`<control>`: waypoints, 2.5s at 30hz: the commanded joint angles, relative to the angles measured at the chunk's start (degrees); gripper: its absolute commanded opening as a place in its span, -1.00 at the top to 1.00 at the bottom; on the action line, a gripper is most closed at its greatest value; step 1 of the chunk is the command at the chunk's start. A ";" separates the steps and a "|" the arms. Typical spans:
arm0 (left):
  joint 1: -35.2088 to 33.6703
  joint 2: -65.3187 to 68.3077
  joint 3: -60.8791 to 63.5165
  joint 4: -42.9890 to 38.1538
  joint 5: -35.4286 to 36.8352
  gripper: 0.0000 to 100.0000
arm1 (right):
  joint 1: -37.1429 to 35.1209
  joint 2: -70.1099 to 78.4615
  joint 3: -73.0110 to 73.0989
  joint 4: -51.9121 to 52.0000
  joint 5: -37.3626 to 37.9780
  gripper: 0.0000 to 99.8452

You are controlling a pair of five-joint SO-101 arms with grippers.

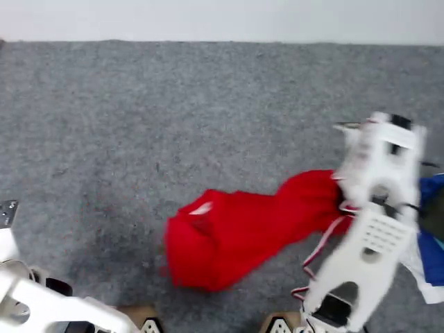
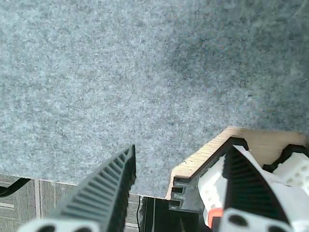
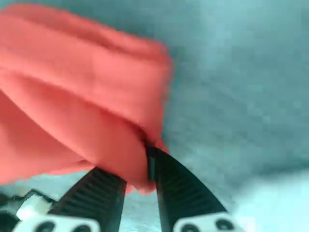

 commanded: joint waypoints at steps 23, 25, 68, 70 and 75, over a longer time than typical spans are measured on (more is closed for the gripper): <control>-0.26 -1.05 4.09 -0.35 -0.44 0.44 | -30.37 -20.53 -3.87 2.33 -6.68 0.04; -0.35 -1.05 4.18 -0.35 -0.44 0.44 | -36.88 -22.37 -0.88 2.42 -8.44 0.04; -0.35 -1.05 4.18 -0.09 -0.44 0.44 | -54.29 -10.07 -4.13 2.42 -4.75 0.98; -0.35 -1.05 4.18 -0.09 -0.44 0.44 | -54.46 -12.44 -4.31 2.33 -4.75 0.98; -0.35 -1.05 4.18 -0.09 -0.44 0.44 | -53.76 -12.53 -4.13 1.19 -4.48 0.98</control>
